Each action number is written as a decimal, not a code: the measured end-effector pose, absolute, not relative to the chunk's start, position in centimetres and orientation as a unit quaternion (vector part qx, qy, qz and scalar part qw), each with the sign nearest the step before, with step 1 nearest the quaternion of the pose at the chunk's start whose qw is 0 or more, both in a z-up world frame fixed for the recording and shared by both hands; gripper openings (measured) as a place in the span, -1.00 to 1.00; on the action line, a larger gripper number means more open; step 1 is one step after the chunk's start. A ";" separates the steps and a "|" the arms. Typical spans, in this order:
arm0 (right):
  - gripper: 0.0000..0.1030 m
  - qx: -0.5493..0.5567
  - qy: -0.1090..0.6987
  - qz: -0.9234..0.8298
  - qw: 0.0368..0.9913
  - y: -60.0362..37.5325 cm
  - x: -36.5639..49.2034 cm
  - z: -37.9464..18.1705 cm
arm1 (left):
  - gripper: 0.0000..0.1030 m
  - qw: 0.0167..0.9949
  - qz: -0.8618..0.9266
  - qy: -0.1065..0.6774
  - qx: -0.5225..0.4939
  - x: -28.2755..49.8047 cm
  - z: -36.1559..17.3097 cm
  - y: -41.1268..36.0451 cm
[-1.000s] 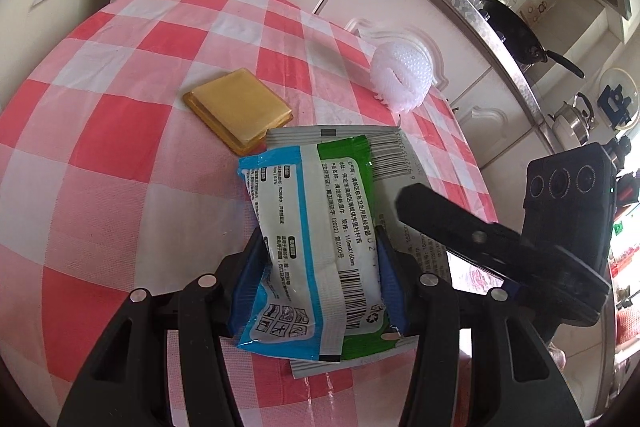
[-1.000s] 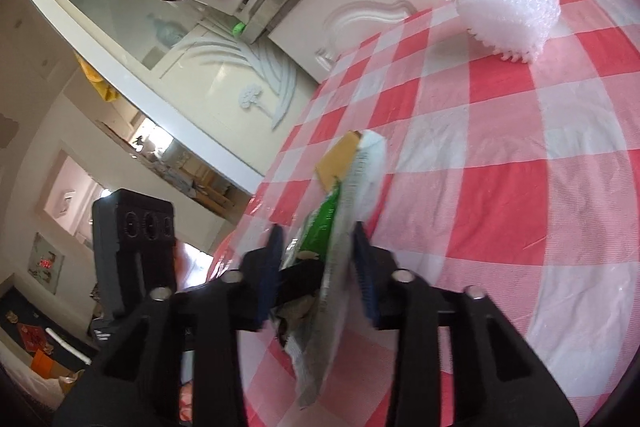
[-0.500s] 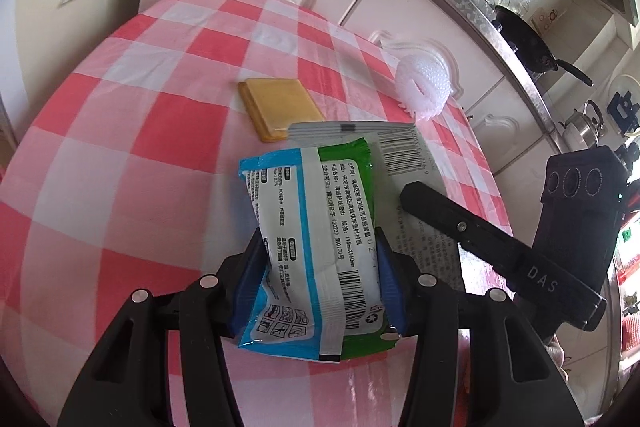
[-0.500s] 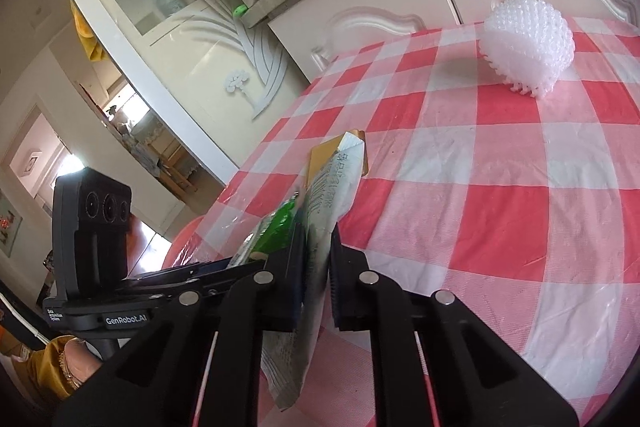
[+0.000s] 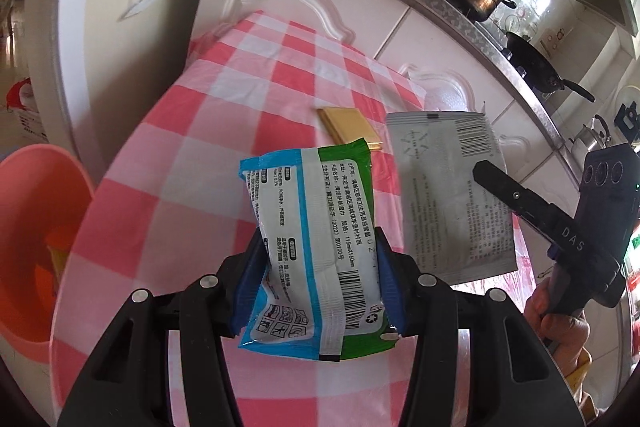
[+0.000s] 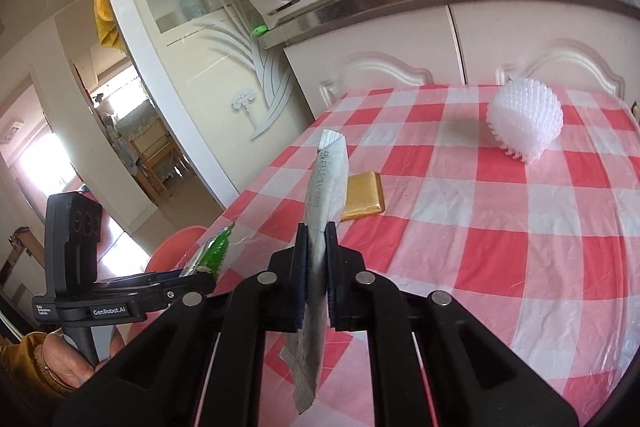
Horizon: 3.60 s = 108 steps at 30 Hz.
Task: Collect trash
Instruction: 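Lift both held packets and carry them over the orange bucket, then open both grippers to drop the packets into the bucket, then move both open grippers back over the table toward the sponge pad and scrubber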
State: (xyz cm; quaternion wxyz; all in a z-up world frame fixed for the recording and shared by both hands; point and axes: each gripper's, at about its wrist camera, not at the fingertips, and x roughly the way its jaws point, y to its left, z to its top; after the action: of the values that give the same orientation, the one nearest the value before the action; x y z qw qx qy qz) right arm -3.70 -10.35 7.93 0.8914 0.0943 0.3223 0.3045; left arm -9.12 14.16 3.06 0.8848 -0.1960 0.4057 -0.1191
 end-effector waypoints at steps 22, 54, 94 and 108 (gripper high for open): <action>-0.82 0.021 0.341 0.301 0.891 -0.9 -12.3 11.3 | 0.02 0.893 -0.081 0.371 -0.240 -18.5 1.7 25.3; -0.82 -0.099 0.387 0.474 0.785 23.6 -6.7 8.2 | 0.03 0.882 0.099 0.373 -0.273 -18.1 -2.4 37.4; 0.68 -0.059 0.419 0.365 0.829 16.1 -5.7 6.8 | 0.76 0.869 0.126 0.399 -0.266 -17.8 -3.1 38.9; 0.83 -0.031 0.359 0.347 0.866 9.0 -8.1 8.4 | 0.76 0.882 0.073 0.380 -0.271 -16.7 -0.8 35.3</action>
State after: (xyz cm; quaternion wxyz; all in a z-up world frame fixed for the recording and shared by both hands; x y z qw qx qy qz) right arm -8.10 9.02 8.42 0.8660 -0.0314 0.3587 0.3470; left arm -16.74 35.28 -0.76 0.8816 -0.2706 0.3798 0.0731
